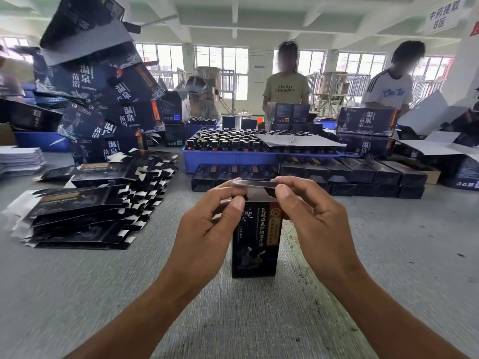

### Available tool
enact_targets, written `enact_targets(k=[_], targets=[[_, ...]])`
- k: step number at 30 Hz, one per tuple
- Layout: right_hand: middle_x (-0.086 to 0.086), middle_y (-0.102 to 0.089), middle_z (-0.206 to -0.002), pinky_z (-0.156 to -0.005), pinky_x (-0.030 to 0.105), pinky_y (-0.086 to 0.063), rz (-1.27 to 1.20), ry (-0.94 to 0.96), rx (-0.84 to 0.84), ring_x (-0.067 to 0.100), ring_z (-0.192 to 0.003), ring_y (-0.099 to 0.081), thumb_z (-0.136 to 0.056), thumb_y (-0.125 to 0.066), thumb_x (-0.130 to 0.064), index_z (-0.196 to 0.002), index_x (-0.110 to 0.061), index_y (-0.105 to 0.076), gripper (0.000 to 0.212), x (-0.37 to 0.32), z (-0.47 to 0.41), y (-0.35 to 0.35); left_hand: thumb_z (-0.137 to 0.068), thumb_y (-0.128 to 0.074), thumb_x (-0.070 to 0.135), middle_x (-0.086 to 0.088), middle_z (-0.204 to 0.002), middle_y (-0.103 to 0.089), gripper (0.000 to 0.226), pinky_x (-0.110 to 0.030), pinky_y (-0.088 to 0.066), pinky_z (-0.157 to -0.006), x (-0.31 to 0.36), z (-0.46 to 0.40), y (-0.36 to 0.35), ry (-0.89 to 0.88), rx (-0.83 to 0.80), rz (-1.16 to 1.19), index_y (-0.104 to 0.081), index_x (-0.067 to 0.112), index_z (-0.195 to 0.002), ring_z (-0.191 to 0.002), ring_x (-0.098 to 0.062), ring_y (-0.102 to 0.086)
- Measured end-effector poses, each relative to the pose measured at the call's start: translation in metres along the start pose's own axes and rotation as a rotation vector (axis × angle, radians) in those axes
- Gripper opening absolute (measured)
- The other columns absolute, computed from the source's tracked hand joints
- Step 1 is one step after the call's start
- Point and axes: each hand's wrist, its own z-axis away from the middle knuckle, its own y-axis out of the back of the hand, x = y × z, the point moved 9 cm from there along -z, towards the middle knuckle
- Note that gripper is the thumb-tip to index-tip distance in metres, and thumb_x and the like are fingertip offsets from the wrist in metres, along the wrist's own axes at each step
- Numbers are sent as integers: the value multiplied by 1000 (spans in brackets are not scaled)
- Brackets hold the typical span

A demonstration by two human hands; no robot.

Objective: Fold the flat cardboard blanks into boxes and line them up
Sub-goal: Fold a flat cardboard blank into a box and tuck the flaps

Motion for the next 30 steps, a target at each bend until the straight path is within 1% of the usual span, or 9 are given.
enact_targets(k=[2, 4, 8, 10, 15, 18, 23, 26, 30], targets=[[-11, -76, -97, -73, 12, -53, -17, -16, 7, 6, -90, -72, -94, -64, -24, -109, -22, -72, 17, 4, 0, 1, -101, -54, 25, 7, -110, -74, 21, -14, -53, -82, 0, 0, -1, 10, 0, 45, -67, 25, -117, -106, -11, -69], [-10, -77, -94, -71, 11, -53, -18, -23, 3, 6, -88, -73, -95, -65, -13, -108, -20, -72, 16, 6, 0, 1, -99, -56, 29, 6, -108, -74, 18, -15, -53, -81, 1, 1, 1, 10, 27, 67, -66, 27, -113, -103, -10, -70], [-11, -76, -94, -70, 11, -53, -28, -22, 9, 4, -87, -73, -94, -65, -7, -106, -18, -73, 18, 5, 0, 1, -93, -59, 40, 9, -113, -73, 10, -17, -52, -83, -1, 0, 8, 26, 103, 53, -64, 33, -99, -102, -9, -69], [-12, -76, -96, -71, 11, -53, -18, -21, 14, 3, -88, -72, -95, -65, -7, -106, -19, -74, 19, 5, 0, 1, -92, -59, 40, 11, -117, -71, 11, -19, -53, -84, -1, -1, 9, 19, 109, 42, -63, 32, -100, -104, -11, -69], [-15, -75, -104, -78, 14, -54, 17, 0, 12, 5, -99, -71, -96, -64, -11, -106, -27, -73, 21, 7, 0, 1, -94, -54, 44, 16, -123, -67, 36, -17, -52, -89, 4, 1, 8, -23, 89, -93, -60, 43, -130, -113, -3, -64], [-16, -73, -108, -84, 18, -56, 53, 2, 12, 4, -103, -69, -97, -64, -14, -107, -30, -73, 21, 10, 0, 2, -98, -54, 35, 15, -118, -68, 30, -21, -54, -89, 6, 2, 8, -56, 87, -150, -68, 36, -124, -113, -9, -64], [-16, -72, -113, -88, 28, -57, 163, 20, 9, 6, -109, -67, -97, -64, -23, -108, -31, -73, 16, 13, 0, 4, -97, -55, 32, 19, -120, -66, 29, -10, -46, -91, 14, 1, 10, -122, 90, -265, -70, 32, -122, -119, -3, -59], [-15, -72, -110, -85, 23, -57, 193, 27, 3, 4, -107, -67, -96, -66, -26, -110, -31, -72, 16, 15, 0, 4, -97, -55, 31, 17, -125, -65, 30, -8, -46, -90, 17, 1, 9, -163, 75, -325, -68, 31, -124, -123, 2, -56], [-15, -74, -103, -74, 15, -55, 171, 3, -1, 2, -98, -70, -95, -67, -27, -111, -31, -71, 17, 19, 1, 4, -96, -59, 26, 13, -130, -62, 28, -9, -51, -77, 18, 1, 9, -195, 50, -357, -69, 28, -122, -118, 3, -58]])
